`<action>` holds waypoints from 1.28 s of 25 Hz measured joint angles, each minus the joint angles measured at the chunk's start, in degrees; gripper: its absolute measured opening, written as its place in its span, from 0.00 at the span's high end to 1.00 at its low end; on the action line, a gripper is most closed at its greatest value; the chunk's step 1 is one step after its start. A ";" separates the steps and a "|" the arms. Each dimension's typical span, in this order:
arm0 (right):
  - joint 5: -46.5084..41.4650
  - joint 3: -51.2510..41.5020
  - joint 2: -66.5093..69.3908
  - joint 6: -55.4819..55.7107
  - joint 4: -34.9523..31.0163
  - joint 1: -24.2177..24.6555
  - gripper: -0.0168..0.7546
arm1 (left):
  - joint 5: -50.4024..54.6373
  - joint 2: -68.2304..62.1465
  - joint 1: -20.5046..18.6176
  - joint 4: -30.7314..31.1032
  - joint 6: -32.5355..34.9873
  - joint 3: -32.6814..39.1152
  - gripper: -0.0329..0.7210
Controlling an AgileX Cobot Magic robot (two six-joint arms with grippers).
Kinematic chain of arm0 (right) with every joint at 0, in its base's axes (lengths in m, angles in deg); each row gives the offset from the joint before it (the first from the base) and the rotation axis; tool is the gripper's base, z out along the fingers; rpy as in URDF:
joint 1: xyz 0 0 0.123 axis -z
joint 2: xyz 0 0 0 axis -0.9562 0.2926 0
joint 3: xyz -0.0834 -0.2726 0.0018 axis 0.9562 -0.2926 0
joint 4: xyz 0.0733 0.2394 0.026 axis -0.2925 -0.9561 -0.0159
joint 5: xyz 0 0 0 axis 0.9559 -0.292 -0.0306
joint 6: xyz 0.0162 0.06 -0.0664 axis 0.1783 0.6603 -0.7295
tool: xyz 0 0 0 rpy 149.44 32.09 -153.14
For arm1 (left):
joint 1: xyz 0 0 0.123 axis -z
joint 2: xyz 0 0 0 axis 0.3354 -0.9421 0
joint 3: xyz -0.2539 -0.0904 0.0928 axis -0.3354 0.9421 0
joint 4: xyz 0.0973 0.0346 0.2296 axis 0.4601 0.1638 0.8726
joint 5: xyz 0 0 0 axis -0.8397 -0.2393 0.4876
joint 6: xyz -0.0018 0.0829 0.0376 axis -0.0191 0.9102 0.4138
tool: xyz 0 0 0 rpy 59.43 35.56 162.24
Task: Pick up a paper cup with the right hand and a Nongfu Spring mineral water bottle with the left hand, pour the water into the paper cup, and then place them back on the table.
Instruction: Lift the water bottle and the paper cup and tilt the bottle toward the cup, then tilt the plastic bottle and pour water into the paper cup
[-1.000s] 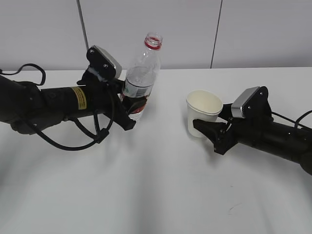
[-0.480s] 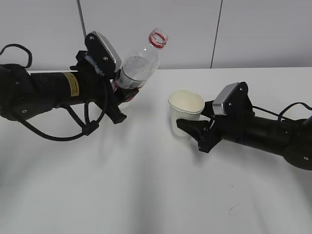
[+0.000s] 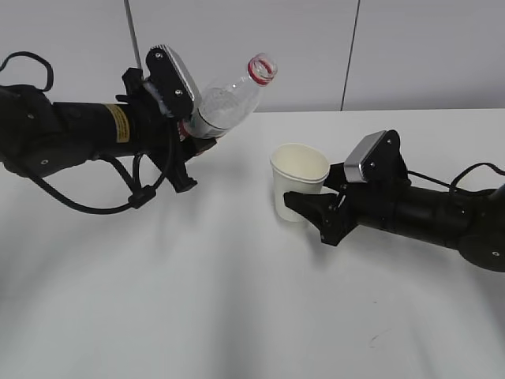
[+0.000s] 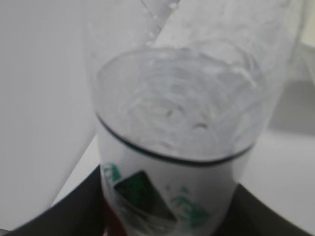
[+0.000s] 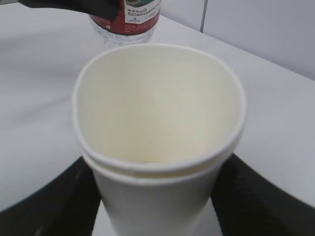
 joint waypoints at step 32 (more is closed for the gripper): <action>-1.33 0.70 0.00 0.41 6.20 -1.00 0.35 | 5.03 0.00 0.00 5.01 17.31 -2.10 0.47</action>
